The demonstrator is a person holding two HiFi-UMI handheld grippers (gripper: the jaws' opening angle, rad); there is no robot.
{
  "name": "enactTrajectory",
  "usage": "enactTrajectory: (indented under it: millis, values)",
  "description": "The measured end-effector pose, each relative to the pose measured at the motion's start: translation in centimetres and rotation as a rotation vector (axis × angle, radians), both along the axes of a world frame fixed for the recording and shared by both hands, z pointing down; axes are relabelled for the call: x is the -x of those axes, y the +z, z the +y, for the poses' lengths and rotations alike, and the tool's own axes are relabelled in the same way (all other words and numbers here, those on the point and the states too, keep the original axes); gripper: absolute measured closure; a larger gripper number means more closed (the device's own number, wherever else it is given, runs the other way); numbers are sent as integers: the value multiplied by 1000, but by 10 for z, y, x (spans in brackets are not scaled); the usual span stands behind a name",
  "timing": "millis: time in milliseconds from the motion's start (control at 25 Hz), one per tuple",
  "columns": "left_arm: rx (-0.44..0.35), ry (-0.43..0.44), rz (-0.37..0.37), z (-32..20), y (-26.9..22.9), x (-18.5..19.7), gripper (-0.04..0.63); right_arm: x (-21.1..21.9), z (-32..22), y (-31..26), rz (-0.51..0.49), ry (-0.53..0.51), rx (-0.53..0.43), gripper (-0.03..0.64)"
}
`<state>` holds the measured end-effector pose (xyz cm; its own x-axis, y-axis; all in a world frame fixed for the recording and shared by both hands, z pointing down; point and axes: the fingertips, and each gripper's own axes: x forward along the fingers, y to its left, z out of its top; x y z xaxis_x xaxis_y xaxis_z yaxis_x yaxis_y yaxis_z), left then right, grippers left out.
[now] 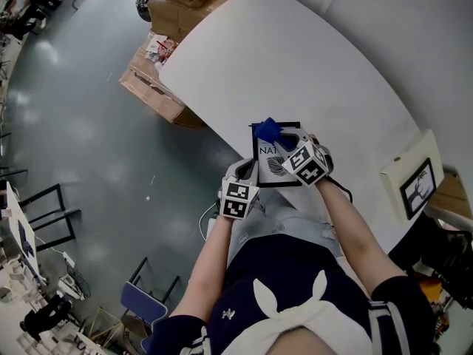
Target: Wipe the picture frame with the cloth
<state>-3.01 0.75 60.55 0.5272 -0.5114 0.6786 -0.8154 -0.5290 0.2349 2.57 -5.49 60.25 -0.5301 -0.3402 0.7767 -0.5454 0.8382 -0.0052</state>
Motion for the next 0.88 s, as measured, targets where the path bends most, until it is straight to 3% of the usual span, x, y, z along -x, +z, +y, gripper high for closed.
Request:
enactTrajectory:
  millis: [880]
  values:
    - [-10, 0, -1, 0, 0, 1, 594, -23, -7, -3, 26, 67, -11, 548]
